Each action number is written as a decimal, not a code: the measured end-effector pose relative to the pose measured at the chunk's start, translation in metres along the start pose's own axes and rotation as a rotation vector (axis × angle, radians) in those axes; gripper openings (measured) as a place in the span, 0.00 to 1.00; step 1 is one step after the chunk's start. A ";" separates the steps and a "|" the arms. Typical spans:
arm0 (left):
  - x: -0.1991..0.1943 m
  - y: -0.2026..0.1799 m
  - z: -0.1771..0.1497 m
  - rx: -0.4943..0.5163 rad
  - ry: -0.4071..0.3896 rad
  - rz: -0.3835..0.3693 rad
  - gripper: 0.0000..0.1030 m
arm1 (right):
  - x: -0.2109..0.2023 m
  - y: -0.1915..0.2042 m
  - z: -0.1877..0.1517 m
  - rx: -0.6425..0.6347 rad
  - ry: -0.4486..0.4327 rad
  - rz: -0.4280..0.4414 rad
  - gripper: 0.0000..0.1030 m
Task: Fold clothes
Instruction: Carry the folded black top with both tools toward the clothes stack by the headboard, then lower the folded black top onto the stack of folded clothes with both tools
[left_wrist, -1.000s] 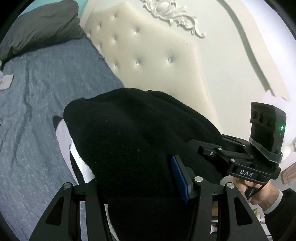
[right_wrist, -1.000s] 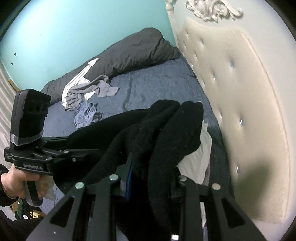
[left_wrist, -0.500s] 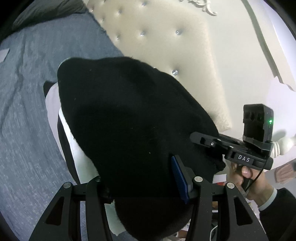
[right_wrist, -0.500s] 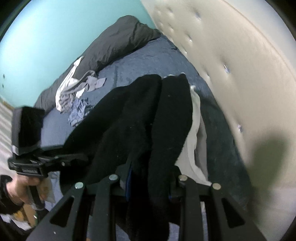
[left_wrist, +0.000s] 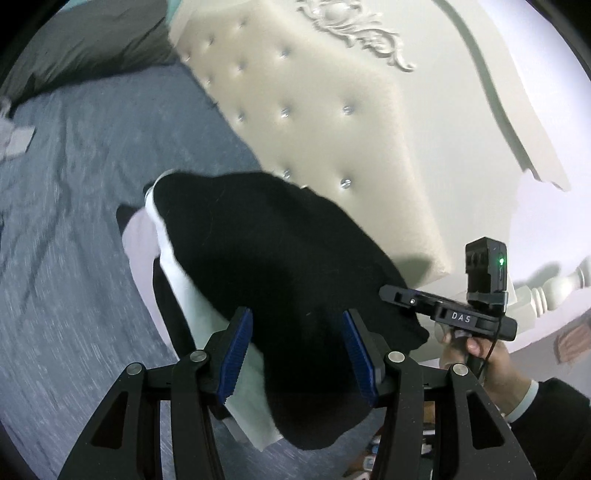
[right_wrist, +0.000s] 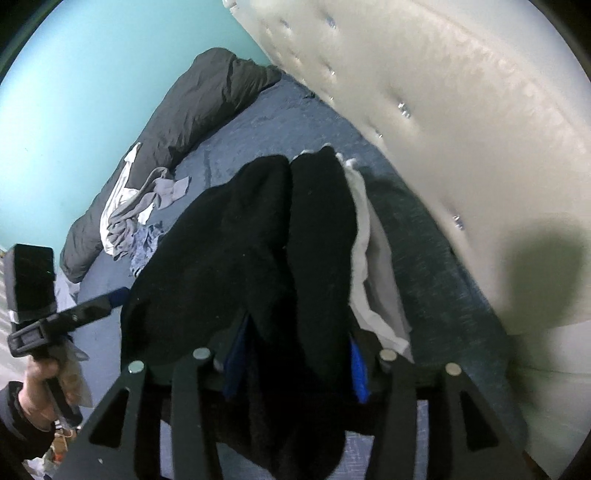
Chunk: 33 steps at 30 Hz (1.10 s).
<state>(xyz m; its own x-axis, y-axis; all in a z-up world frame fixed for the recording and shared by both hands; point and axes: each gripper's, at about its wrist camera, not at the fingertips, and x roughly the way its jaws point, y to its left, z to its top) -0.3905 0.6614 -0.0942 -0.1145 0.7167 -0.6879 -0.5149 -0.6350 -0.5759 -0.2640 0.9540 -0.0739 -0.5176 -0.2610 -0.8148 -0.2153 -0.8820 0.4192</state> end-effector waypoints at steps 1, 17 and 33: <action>0.000 -0.003 0.002 0.014 0.001 -0.001 0.53 | -0.004 0.001 0.001 -0.003 -0.015 -0.014 0.47; 0.030 -0.011 -0.018 0.103 0.089 0.031 0.53 | 0.002 0.028 -0.018 -0.125 -0.085 -0.024 0.02; 0.065 0.003 -0.056 0.123 0.112 0.033 0.52 | 0.042 -0.009 -0.069 -0.008 -0.164 -0.016 0.00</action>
<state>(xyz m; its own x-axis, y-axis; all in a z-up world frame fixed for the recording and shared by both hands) -0.3520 0.6901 -0.1649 -0.0411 0.6546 -0.7548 -0.6135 -0.6128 -0.4981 -0.2263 0.9236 -0.1394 -0.6424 -0.1805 -0.7448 -0.2177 -0.8888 0.4032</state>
